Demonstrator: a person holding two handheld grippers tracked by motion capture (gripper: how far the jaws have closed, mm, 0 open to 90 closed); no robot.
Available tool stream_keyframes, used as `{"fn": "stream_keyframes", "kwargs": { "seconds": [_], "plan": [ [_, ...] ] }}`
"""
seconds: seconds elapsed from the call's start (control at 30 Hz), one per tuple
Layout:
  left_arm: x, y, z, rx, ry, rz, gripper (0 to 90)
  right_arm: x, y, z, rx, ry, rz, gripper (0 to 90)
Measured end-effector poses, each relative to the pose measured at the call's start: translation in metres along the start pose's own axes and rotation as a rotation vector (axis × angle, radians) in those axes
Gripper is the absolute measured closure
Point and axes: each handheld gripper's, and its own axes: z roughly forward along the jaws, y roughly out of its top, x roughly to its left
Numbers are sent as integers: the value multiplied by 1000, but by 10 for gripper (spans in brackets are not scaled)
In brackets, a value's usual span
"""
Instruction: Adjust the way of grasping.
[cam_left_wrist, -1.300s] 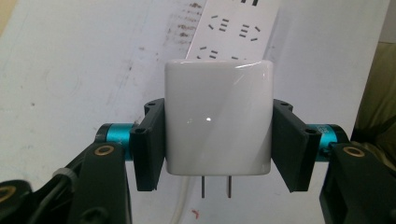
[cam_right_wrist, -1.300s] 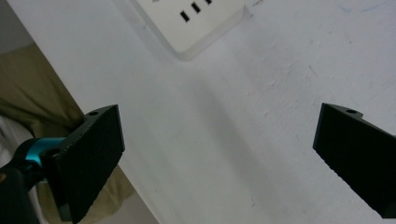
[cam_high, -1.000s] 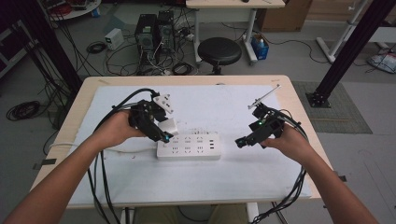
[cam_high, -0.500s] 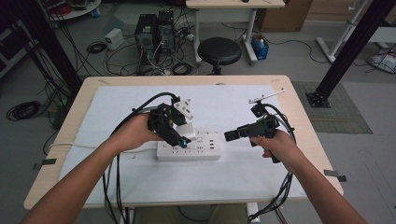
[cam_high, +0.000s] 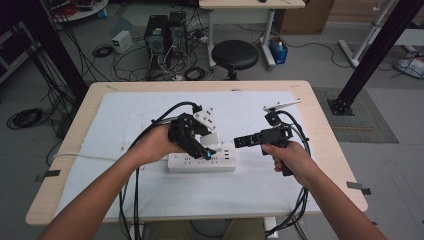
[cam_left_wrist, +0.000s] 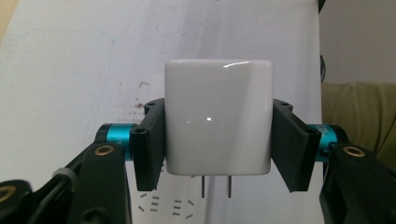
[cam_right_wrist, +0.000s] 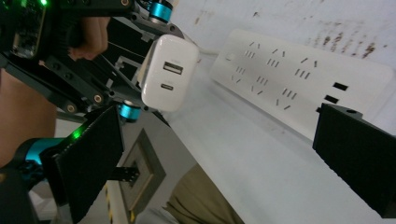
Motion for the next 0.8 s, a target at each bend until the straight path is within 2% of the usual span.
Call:
{"fn": "stream_keyframes", "kwargs": {
  "seconds": [0.2,0.57,0.63,0.7,0.77,0.8],
  "plan": [
    [-2,2,4,-27,-4,11,424,1,2,9,15,21,39,23],
    [-4,8,10,-38,-9,25,424,5,8,27,31,39,62,59],
    [-5,9,11,-43,-10,23,424,5,9,28,22,47,65,161],
    [-5,9,12,-43,-8,23,424,5,9,28,17,57,70,183],
    [-5,9,12,-47,-4,27,424,5,10,28,7,70,75,262],
    [-5,9,12,-48,-4,28,424,4,10,28,5,79,78,265]
  ]
}}
